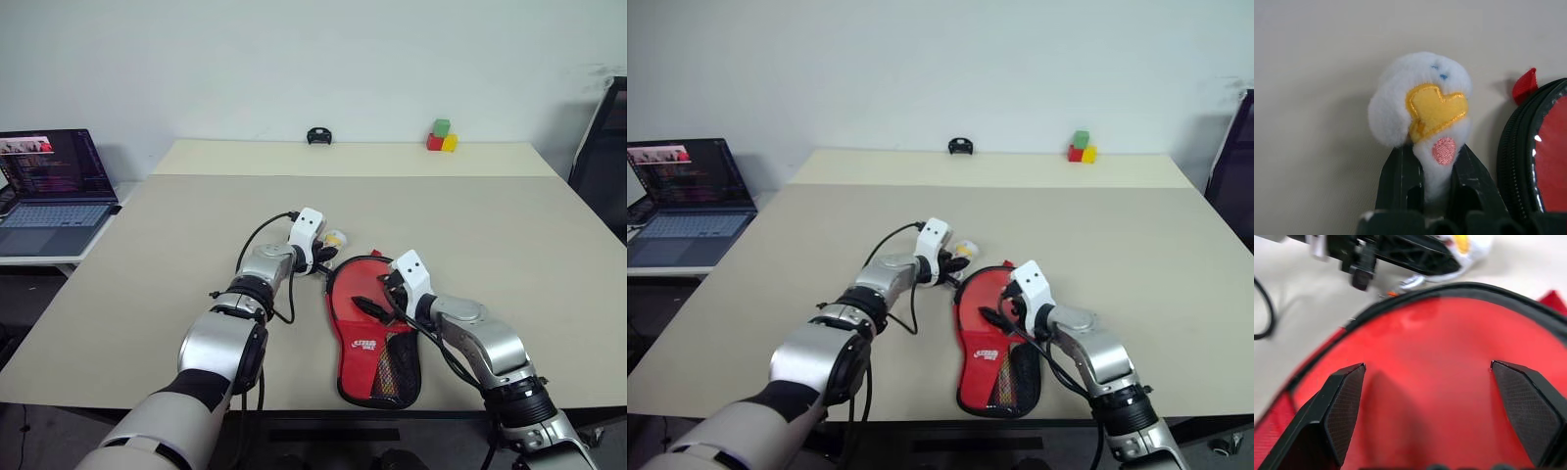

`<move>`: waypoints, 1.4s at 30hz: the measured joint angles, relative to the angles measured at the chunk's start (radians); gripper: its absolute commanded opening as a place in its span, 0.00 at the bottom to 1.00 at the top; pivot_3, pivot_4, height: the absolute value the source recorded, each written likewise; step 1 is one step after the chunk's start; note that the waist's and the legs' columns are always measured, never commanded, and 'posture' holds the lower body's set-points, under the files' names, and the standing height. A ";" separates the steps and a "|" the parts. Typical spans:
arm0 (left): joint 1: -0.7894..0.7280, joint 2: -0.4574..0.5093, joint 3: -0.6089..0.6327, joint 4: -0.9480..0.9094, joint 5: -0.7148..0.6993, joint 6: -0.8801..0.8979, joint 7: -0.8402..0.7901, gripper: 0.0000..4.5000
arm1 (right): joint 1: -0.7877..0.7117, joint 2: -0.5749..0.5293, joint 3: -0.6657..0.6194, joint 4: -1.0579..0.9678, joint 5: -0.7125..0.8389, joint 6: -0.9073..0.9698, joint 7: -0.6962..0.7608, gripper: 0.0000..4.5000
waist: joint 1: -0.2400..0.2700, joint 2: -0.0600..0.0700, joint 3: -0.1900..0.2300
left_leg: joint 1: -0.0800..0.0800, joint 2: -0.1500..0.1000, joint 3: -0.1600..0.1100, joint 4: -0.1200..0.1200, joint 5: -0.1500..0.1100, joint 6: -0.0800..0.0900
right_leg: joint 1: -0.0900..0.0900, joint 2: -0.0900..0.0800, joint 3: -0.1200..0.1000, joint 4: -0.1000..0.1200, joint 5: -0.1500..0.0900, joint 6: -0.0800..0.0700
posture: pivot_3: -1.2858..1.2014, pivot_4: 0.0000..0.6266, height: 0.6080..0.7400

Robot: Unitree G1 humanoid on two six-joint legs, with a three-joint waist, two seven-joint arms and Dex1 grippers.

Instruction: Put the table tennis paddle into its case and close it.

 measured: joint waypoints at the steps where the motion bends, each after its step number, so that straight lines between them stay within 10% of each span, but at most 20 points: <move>1: -0.009 -0.002 0.000 0.000 0.003 0.000 -0.007 0.04 | -0.002 -0.003 0.003 0.002 -0.006 0.007 -0.002 1.00 | 0.000 0.000 0.000 | 0.000 0.000 0.000 0.000 0.000 0.000 | 0.000 0.000 0.000 0.000 0.000 0.000 | 0.52 0.24 1.00; 42: -0.206 -0.281 -0.174 0.132 0.387 -0.198 0.319 0.04 | 0.221 0.112 0.011 -0.295 -0.072 0.162 -0.244 1.00 | 0.018 -0.006 -0.006 | 0.002 -0.002 -0.001 0.000 0.000 0.000 | 0.004 0.001 -0.002 -0.001 -0.001 0.001 | 0.52 0.24 1.00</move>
